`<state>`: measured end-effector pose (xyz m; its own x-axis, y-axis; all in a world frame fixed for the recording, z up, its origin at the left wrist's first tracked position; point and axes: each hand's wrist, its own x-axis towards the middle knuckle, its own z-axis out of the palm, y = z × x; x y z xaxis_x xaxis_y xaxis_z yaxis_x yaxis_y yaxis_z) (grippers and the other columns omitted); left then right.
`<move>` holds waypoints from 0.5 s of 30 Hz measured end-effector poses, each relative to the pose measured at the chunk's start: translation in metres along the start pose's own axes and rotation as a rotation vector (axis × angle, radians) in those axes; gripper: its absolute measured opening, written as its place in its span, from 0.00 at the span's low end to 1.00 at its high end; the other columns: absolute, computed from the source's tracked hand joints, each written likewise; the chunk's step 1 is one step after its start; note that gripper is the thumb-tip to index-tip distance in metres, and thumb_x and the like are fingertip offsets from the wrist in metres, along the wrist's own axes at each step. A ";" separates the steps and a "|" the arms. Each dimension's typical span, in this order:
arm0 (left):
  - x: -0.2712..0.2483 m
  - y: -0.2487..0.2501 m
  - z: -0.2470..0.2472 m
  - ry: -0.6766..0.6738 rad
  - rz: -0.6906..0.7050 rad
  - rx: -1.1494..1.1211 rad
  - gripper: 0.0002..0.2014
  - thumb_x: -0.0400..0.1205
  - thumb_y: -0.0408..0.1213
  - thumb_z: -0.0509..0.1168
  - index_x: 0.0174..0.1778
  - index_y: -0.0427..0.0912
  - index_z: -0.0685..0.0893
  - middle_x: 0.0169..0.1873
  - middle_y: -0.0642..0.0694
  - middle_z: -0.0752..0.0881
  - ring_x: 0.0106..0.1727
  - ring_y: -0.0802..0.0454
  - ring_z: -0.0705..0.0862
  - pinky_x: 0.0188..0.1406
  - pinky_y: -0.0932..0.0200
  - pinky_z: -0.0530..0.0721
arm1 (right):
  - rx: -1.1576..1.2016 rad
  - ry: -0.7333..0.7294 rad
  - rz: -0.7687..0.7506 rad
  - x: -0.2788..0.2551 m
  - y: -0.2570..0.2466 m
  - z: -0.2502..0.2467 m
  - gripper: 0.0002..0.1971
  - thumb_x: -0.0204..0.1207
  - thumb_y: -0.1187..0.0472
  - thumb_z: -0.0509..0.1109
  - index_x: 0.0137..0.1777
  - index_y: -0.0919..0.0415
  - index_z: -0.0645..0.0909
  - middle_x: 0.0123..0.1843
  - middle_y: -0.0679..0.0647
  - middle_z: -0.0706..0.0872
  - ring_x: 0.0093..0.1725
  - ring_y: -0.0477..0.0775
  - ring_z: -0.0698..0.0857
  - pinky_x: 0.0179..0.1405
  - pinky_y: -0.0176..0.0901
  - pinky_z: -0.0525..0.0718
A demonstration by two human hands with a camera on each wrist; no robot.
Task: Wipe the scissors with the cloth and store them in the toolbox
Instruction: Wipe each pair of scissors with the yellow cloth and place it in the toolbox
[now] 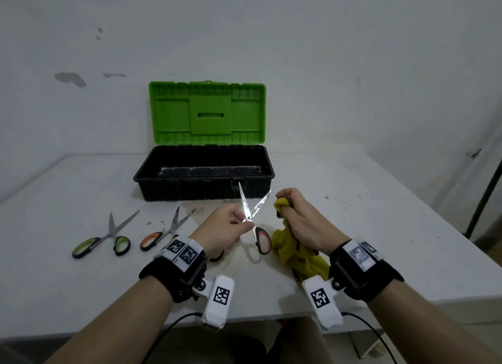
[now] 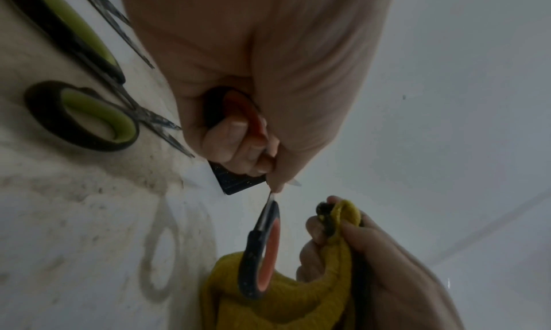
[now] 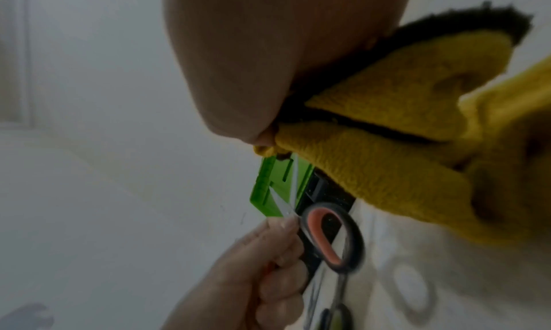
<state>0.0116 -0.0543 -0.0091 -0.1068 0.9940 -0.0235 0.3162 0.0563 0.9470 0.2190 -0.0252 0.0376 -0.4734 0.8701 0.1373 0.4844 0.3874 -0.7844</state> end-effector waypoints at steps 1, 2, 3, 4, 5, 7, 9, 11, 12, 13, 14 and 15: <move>0.000 0.000 0.001 0.000 0.008 0.005 0.10 0.79 0.38 0.74 0.44 0.40 0.80 0.29 0.47 0.84 0.23 0.55 0.75 0.25 0.59 0.74 | -0.012 0.015 -0.014 0.001 0.005 0.005 0.07 0.87 0.57 0.56 0.61 0.50 0.71 0.49 0.47 0.84 0.40 0.40 0.81 0.40 0.36 0.76; 0.000 0.001 0.002 -0.002 0.016 0.014 0.10 0.80 0.38 0.74 0.43 0.40 0.79 0.29 0.47 0.84 0.23 0.55 0.75 0.25 0.60 0.74 | -0.043 0.060 -0.053 0.003 0.009 0.009 0.06 0.86 0.57 0.58 0.60 0.51 0.72 0.49 0.46 0.84 0.43 0.38 0.82 0.42 0.32 0.76; -0.001 0.001 0.003 -0.010 0.025 0.021 0.10 0.80 0.38 0.74 0.43 0.40 0.79 0.29 0.47 0.84 0.23 0.55 0.75 0.25 0.60 0.75 | -0.084 0.111 -0.104 0.003 0.011 0.012 0.05 0.85 0.58 0.61 0.57 0.52 0.75 0.50 0.46 0.84 0.47 0.38 0.82 0.45 0.30 0.76; -0.001 0.002 0.005 -0.022 0.034 0.028 0.10 0.80 0.39 0.74 0.42 0.41 0.78 0.28 0.47 0.83 0.24 0.54 0.75 0.25 0.60 0.75 | -0.128 0.155 -0.163 0.004 0.013 0.015 0.05 0.83 0.59 0.65 0.55 0.53 0.78 0.52 0.47 0.82 0.50 0.39 0.81 0.49 0.27 0.75; -0.002 0.004 0.007 -0.035 0.043 0.033 0.11 0.80 0.39 0.73 0.41 0.41 0.78 0.28 0.48 0.82 0.24 0.54 0.75 0.24 0.60 0.74 | -0.162 0.186 -0.213 0.005 0.014 0.018 0.05 0.81 0.60 0.68 0.54 0.53 0.81 0.52 0.47 0.80 0.50 0.39 0.80 0.51 0.26 0.75; -0.004 0.006 0.011 -0.056 0.062 0.043 0.11 0.81 0.40 0.72 0.41 0.42 0.76 0.27 0.49 0.80 0.24 0.54 0.74 0.22 0.63 0.72 | -0.165 0.224 -0.234 0.005 0.014 0.020 0.06 0.78 0.59 0.72 0.54 0.53 0.82 0.48 0.45 0.83 0.47 0.38 0.81 0.49 0.26 0.78; -0.004 0.010 0.013 -0.068 0.081 0.043 0.11 0.83 0.40 0.70 0.42 0.41 0.76 0.26 0.50 0.79 0.25 0.53 0.73 0.21 0.63 0.71 | -0.140 0.266 -0.240 0.004 0.013 0.020 0.07 0.75 0.58 0.76 0.51 0.53 0.83 0.43 0.42 0.86 0.44 0.37 0.83 0.43 0.25 0.79; -0.003 0.011 0.014 -0.067 0.097 0.034 0.10 0.83 0.40 0.69 0.42 0.40 0.76 0.23 0.51 0.78 0.24 0.53 0.72 0.20 0.62 0.69 | -0.192 0.310 -0.321 0.004 0.015 0.021 0.07 0.72 0.58 0.79 0.48 0.54 0.86 0.42 0.43 0.85 0.43 0.39 0.83 0.45 0.24 0.78; -0.002 0.011 0.015 -0.066 0.106 0.032 0.10 0.83 0.40 0.70 0.41 0.41 0.76 0.22 0.52 0.78 0.24 0.53 0.72 0.20 0.61 0.69 | -0.213 0.313 -0.358 0.005 0.016 0.023 0.07 0.72 0.58 0.79 0.48 0.55 0.88 0.43 0.45 0.85 0.43 0.40 0.82 0.46 0.26 0.78; -0.001 0.011 0.015 -0.061 0.117 0.041 0.11 0.82 0.40 0.70 0.40 0.41 0.76 0.21 0.54 0.78 0.23 0.54 0.72 0.21 0.61 0.68 | -0.226 0.307 -0.373 0.005 0.018 0.024 0.07 0.72 0.58 0.79 0.49 0.56 0.89 0.43 0.46 0.85 0.43 0.41 0.82 0.46 0.30 0.80; -0.001 0.010 0.016 -0.053 0.130 0.064 0.11 0.82 0.41 0.71 0.39 0.42 0.76 0.21 0.55 0.78 0.23 0.56 0.72 0.23 0.60 0.69 | -0.242 0.301 -0.373 0.005 0.018 0.025 0.07 0.72 0.58 0.79 0.50 0.56 0.90 0.42 0.48 0.85 0.42 0.44 0.83 0.46 0.35 0.82; 0.000 0.010 0.017 -0.046 0.144 0.084 0.12 0.81 0.41 0.71 0.39 0.42 0.77 0.21 0.57 0.79 0.22 0.59 0.73 0.26 0.60 0.70 | -0.263 0.303 -0.369 0.004 0.019 0.025 0.07 0.73 0.57 0.78 0.50 0.55 0.91 0.42 0.49 0.85 0.41 0.46 0.83 0.44 0.39 0.83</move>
<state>0.0302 -0.0527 -0.0053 -0.0117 0.9955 0.0939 0.4032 -0.0813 0.9115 0.2075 -0.0218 0.0081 -0.4327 0.6957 0.5734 0.5121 0.7131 -0.4788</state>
